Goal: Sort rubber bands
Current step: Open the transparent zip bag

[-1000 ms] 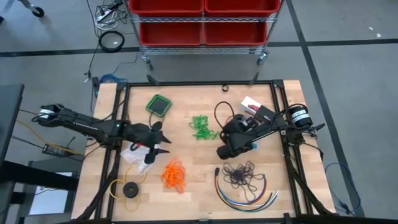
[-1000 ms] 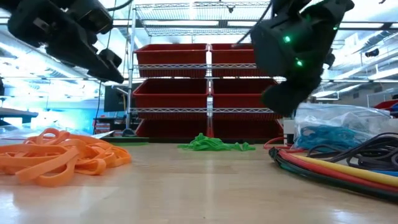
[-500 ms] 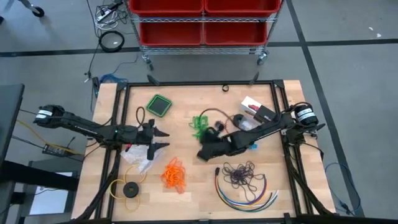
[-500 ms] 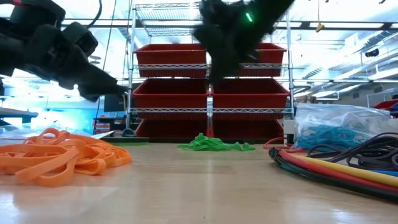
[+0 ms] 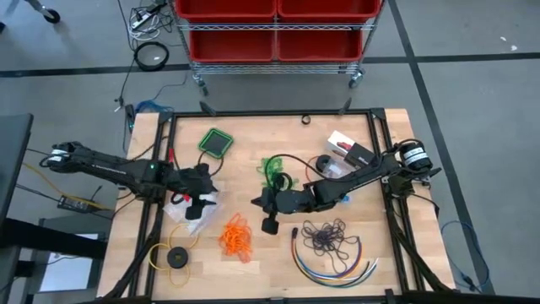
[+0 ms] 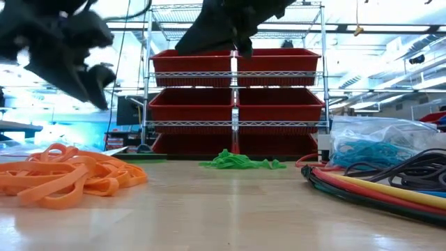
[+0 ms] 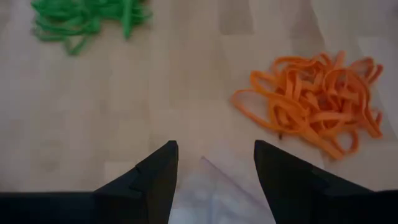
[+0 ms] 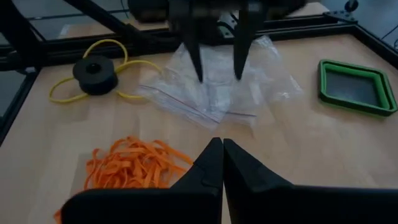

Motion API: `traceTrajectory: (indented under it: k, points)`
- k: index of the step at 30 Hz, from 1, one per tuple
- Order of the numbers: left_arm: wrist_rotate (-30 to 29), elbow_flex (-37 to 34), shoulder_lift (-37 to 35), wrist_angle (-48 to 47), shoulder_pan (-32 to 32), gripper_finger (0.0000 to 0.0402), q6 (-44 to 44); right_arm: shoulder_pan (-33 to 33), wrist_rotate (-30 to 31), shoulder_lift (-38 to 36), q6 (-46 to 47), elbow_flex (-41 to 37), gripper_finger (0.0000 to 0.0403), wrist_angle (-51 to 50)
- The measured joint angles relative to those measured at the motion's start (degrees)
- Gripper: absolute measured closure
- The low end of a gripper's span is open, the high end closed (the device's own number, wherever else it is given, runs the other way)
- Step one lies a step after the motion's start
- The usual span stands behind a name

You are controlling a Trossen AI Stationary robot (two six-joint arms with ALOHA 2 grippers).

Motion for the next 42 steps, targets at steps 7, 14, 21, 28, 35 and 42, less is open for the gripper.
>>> traceTrajectory:
  k: [7,14,21,28,35,42]
  points:
    - [2.3,7.3,1.3,-12.0,0.0,0.0184,-8.1,0.0,0.0,0.0,1.2,0.0,0.0402,-0.5]
    - [4.0,4.8,5.5,-19.0,0.0,0.0184,-16.4,0.3,0.0,0.0,1.5,0.0,0.0379,-1.4]
    - [3.8,3.5,10.9,-17.2,0.0,0.0184,-20.4,0.4,0.0,0.1,1.5,0.0,0.0325,-1.3]
    - [0.8,3.5,18.5,-15.8,-2.0,0.0184,-17.6,0.4,0.0,0.1,1.5,0.0,0.0294,-1.2]
    - [-1.2,3.5,25.8,-10.9,-4.6,0.0208,-15.5,0.4,0.0,0.1,1.5,0.0,0.0291,-1.2]
    - [-3.2,3.9,27.1,-10.2,-5.3,0.0373,-12.8,0.4,0.0,0.1,1.5,0.0,0.0293,-1.1]
